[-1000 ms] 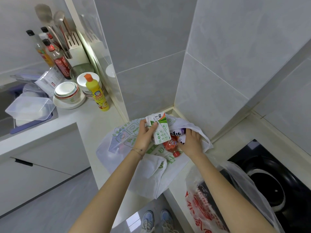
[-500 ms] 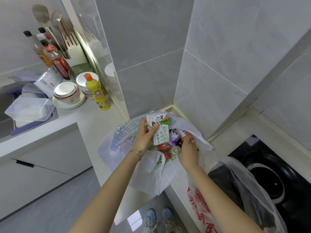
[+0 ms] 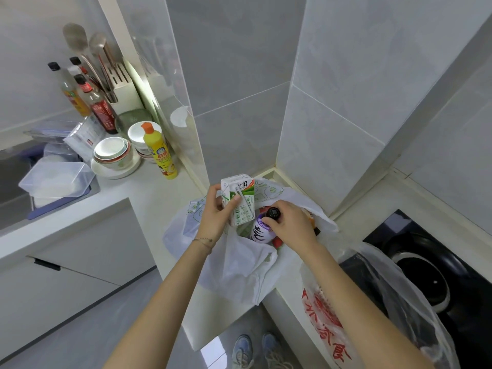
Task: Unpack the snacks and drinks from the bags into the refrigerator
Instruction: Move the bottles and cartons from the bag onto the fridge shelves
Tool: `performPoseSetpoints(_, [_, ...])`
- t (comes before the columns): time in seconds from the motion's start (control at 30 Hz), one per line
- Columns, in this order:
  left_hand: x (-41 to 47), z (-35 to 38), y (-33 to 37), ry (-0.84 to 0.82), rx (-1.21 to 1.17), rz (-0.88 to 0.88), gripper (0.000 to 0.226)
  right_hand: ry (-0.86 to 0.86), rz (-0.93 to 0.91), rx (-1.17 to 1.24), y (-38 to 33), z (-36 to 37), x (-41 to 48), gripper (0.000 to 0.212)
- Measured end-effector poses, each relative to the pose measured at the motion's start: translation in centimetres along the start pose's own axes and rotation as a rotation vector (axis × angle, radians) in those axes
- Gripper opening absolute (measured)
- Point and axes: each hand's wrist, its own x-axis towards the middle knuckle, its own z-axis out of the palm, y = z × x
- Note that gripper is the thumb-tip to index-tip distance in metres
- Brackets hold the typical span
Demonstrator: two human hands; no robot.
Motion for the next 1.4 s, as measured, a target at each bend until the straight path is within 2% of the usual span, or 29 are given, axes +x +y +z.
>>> performPoseSetpoints(0.13, [-0.4,0.0,-0.4,0.006,-0.036,-0.025,0.020,-0.042,-0.013,0.072,-0.3,0.5,-0.5,0.027])
performPoseSetpoints(0.23, [-0.6,-0.1,-0.4,-0.003,-0.025,-0.013,0.020,-0.009,-0.013,0.202,-0.3,1.5,-0.9,0.032])
performPoseSetpoints(0.43, [-0.8,-1.4,-0.5,0.051,-0.024,-0.004,0.027,-0.144,0.150,0.506,0.1,4.8,-2.1,0.066])
performPoseSetpoints(0.7, [-2.1,-2.9,-0.4,0.047,-0.030,-0.040,0.033,-0.032,0.256,0.636,-0.1,5.9,-2.9,0.087])
performPoseSetpoints(0.83, [-3.4,-3.2,-0.2,0.049,-0.031,-0.022,0.033,0.111,0.264,0.697,-1.2,4.5,-3.4,0.073])
performPoseSetpoints(0.97, [-5.0,-3.3,0.8,0.092,-0.035,0.014,0.034,0.180,0.164,0.626,-3.0,1.5,-3.7,0.061])
performPoseSetpoints(1.13, [-9.0,-2.3,2.7,0.211,-0.047,0.063,0.036,0.189,0.005,0.615,-3.9,-1.5,-5.3,0.064])
performPoseSetpoints(1.4, [-18.7,-0.2,4.0,0.395,-0.070,0.149,0.030,0.049,-0.230,0.637,-6.0,-6.1,-10.4,0.063])
